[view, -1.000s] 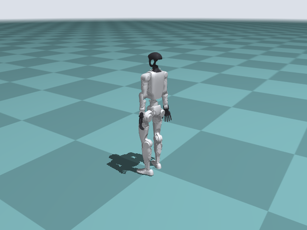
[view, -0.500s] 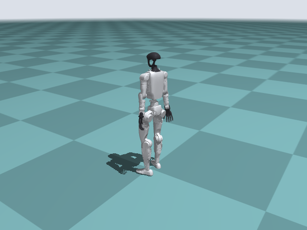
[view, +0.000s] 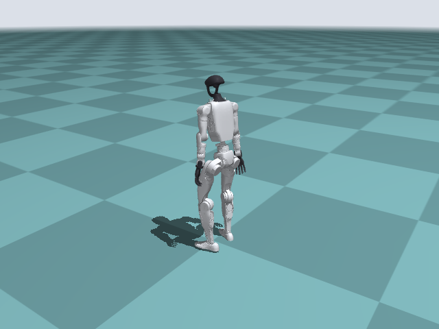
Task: Upper body actions
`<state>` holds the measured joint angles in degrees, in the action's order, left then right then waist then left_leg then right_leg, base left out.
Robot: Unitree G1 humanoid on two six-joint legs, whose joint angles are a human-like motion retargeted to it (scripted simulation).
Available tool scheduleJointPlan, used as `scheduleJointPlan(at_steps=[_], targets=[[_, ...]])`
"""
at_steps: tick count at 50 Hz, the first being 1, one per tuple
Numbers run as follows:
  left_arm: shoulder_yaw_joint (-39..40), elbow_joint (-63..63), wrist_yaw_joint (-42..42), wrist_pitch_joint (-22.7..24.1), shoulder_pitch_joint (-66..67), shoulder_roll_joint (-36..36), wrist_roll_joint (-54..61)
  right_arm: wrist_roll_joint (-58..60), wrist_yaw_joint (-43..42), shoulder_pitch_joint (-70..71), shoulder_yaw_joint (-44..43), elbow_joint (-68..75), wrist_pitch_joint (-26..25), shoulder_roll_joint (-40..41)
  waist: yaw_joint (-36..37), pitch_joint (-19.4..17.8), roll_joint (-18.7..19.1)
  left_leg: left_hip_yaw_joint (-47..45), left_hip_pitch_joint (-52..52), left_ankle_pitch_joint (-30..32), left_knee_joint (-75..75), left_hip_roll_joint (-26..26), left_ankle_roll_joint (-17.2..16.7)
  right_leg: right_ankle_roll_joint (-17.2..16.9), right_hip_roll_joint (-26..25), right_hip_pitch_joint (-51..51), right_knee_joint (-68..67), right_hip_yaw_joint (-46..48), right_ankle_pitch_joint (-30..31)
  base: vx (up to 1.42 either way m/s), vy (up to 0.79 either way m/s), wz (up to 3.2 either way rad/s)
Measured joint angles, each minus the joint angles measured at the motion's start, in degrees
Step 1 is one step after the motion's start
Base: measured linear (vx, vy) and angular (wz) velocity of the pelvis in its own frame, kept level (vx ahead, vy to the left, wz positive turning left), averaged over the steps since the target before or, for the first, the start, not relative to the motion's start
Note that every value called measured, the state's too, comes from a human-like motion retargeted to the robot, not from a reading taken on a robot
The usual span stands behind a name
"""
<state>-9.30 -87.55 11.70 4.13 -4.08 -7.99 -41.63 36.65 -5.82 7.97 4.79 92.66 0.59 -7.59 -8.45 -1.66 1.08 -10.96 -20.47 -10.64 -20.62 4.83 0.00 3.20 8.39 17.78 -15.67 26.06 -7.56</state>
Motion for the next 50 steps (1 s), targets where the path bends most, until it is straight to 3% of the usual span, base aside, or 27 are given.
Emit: scheduleJointPlan(at_steps=[4,8,19,30,34,40,45,50], targets=[[-1.68,2.58,7.48,0.95,-3.10,-1.89,1.76,-1.46,-6.74,2.39,1.16,-5.21,2.04,-0.59,-0.42,-1.55,1.06,1.89,-8.20,-3.28,-7.11,0.69,-1.11,-0.31,3.08,10.57,-12.08,-0.33,-4.35,-0.25,0.02,0.17],[-1.90,8.10,12.83,-0.95,-6.77,-3.68,-0.98,-2.95,-13.37,3.42,1.52,-13.80,3.05,-1.64,1.36,-3.00,-0.41,1.15,-17.39,-6.87,-16.49,0.06,-1.70,0.44,6.35,21.16,-23.09,-2.39,-8.23,-0.25,-0.03,0.07],[-1.07,30.64,18.97,-6.30,-14.19,-8.36,-4.82,0.61,-17.33,8.53,4.83,-38.31,-3.33,-9.34,-0.62,-6.21,-0.66,0.30,-41.93,-17.38,-46.13,-2.15,-0.95,6.20,14.73,46.10,-54.59,-3.40,-19.34,-0.14,0.03,0.35],[0.53,41.77,8.81,-11.57,-18.16,-10.11,-7.80,9.30,-6.99,10.64,5.79,-59.59,-14.51,-14.43,-3.02,-8.66,-0.79,-2.39,-55.80,-26.89,-75.81,-1.74,-1.16,11.80,21.34,60.52,-81.75,-3.02,-24.09,0.03,0.06,-0.08],[2.00,45.81,2.69,-14.55,-18.68,-9.26,-8.38,15.16,-5.60,10.60,5.16,-66.22,-18.88,-16.26,-5.84,-10.04,-0.17,-4.67,-57.52,-28.38,-84.88,-4.14,0.07,11.80,25.62,63.96,-90.32,-4.84,-24.27,0.16,0.18,0.08],[2.63,48.12,-0.14,-16.24,-20.09,-9.25,-7.60,16.46,-2.41,9.42,3.74,-75.26,-22.79,-16.62,-9.28,-11.07,1.35,-8.86,-59.89,-29.82,-97.86,-5.29,2.63,11.80,29.75,69.14,-99.71,-7.79,-23.46,0.16,0.18,0.01],[3.02,47.65,-4.38,-17.28,-20.93,-9.22,-6.97,18.53,-0.03,9.00,3.40,-80.87,-25.78,-16.41,-11.36,-12.90,2.49,-8.14,-60.03,-29.45,-107.26,-4.94,1.21,11.80,31.52,69.71,-105.20,-8.89,-23.27,0.12,0.13,-0.19],[3.44,44.95,-6.68,-17.40,-22.08,-8.43,-6.36,21.42,-1.88,8.89,4.28,-84.34,-28.29,-15.94,-13.15,-13.58,2.59,-5.87,-60.17,-28.30,-113.92,-5.49,-3.83,11.80,32.90,69.98,-108.46,-9.93,-24.97,0.06,0.09,-0.26]])
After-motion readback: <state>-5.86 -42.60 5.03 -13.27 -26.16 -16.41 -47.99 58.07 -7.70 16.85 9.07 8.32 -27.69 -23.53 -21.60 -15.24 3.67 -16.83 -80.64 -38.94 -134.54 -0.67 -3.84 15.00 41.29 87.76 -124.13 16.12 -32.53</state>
